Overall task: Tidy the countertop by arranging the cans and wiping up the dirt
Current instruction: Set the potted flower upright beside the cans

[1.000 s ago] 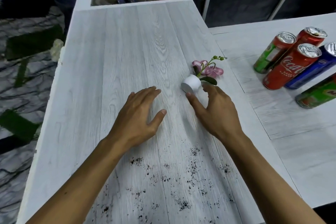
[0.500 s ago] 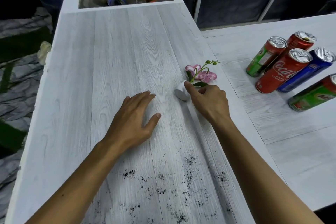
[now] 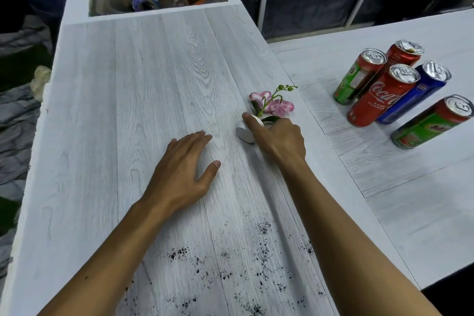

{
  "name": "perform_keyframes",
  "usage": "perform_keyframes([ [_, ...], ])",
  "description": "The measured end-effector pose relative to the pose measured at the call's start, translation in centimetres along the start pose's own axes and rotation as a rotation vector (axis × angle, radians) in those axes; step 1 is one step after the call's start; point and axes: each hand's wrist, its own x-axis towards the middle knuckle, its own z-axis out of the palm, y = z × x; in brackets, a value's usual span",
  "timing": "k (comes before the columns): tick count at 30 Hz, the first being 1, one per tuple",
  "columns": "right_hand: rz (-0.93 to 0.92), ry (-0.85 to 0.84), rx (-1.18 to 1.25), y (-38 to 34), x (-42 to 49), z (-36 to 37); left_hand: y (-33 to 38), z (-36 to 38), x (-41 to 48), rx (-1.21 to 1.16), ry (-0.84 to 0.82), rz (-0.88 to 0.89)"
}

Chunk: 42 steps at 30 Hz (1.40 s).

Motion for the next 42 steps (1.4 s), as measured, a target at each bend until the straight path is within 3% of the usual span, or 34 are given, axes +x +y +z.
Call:
perform_keyframes([
  [12,0.068,-0.078,0.191,-0.8,0.4,0.2,-1.2,1.2,0.2,0.071,-0.046,0.06],
  [32,-0.234,-0.069,0.291,2.7,-1.6,0.0,-0.9,1.4,0.3,0.024,-0.012,0.074],
  [42,-0.325,0.086,0.245,5.0,-0.9,-3.3,1.6,2.2,1.5,0.01,-0.011,0.12],
])
